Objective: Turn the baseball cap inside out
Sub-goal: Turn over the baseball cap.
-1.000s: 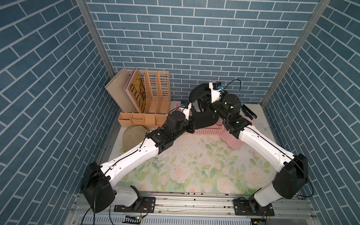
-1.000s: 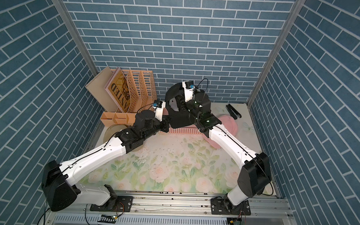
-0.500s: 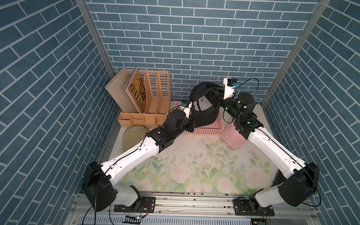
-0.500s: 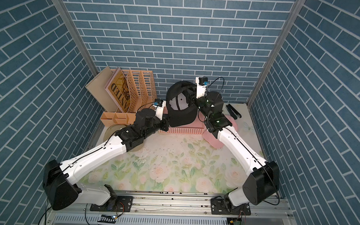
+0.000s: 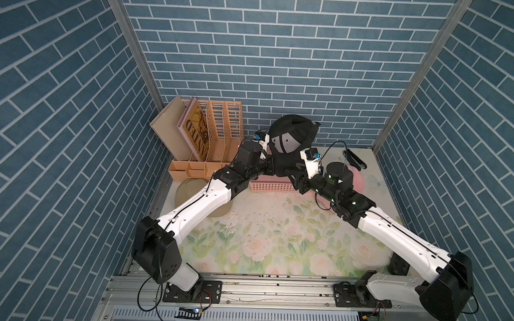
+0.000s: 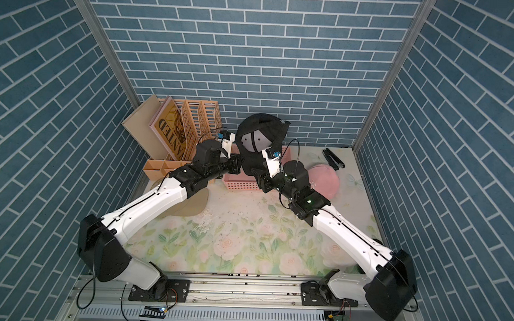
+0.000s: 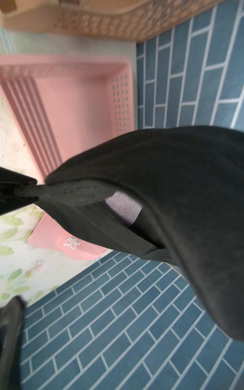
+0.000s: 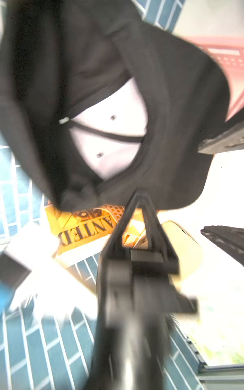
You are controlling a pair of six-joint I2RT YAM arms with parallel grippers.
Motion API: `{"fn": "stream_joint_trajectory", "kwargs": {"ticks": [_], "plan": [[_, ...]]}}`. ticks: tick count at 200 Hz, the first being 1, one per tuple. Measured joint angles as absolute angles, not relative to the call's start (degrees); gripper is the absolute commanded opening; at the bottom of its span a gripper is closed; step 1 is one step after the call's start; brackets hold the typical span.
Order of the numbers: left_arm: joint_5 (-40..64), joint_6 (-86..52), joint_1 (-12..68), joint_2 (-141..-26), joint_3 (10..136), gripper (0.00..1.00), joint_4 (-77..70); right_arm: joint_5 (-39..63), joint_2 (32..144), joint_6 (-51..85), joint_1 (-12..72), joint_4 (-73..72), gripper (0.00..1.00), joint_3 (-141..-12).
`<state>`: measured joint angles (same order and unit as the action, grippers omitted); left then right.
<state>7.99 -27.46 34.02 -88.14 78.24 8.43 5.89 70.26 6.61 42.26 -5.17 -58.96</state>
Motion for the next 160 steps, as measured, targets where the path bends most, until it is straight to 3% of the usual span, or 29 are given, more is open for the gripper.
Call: {"fn": "stream_joint_trajectory", "kwargs": {"ticks": [55,160], "plan": [[22.0,-40.16,29.39,-91.72,76.66,0.0,7.94,-2.79,66.61,-3.9,53.47,-7.14,0.62,-49.84],[28.82,-46.54,29.61,-88.82,73.89,0.0,7.84,-21.89,78.32,-19.62,55.24,-9.13,0.65,-52.95]]}}
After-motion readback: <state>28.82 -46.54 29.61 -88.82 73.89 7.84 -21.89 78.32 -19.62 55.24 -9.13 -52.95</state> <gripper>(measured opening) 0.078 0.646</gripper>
